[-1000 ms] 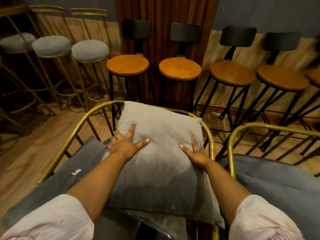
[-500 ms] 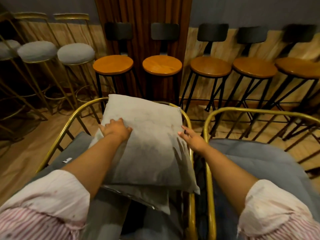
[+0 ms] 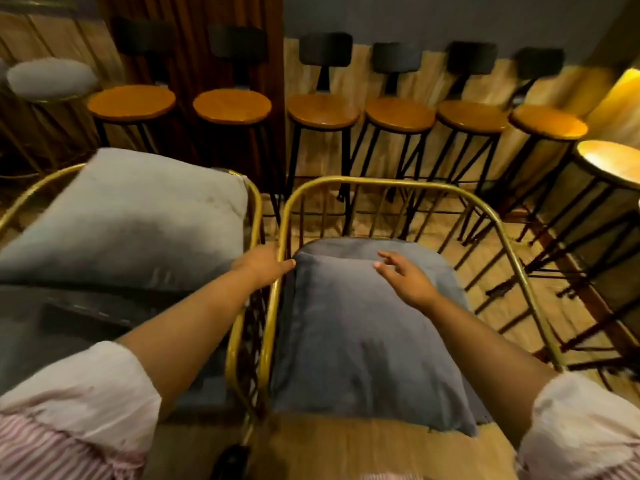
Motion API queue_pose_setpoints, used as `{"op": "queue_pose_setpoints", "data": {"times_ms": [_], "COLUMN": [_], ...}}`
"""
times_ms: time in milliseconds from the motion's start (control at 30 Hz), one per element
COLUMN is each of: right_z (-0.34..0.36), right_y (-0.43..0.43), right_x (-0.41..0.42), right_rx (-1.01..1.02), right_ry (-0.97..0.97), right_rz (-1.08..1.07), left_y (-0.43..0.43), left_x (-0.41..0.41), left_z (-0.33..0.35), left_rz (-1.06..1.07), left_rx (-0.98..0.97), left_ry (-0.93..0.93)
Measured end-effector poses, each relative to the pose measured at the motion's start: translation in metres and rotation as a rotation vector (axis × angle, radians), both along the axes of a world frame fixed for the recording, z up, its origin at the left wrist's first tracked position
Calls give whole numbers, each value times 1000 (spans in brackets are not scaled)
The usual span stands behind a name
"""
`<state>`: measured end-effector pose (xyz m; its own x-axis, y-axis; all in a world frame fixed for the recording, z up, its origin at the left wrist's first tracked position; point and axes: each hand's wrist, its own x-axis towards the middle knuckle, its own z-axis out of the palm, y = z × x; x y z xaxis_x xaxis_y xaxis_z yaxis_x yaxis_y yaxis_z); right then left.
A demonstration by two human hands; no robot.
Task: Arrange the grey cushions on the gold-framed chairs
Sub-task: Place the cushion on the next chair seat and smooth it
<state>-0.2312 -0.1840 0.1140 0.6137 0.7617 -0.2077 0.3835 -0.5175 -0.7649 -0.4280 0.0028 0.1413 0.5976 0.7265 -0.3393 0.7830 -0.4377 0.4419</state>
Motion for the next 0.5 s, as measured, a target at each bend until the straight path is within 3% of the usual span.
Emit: {"op": "queue_pose_setpoints", "data": {"times_ms": [200, 500], "right_z": [-41, -161], "right_y": [-72, -85], "right_x": [47, 115], "right_rx": [-76, -199], "right_ry": [122, 264], "right_rz": [-184, -406], "left_y": [-59, -37], "left_x": [47, 97], "left_z": [-35, -149], "left_rz": [9, 293], "left_rx": [-202, -487], "left_ry": [-30, -193]}}
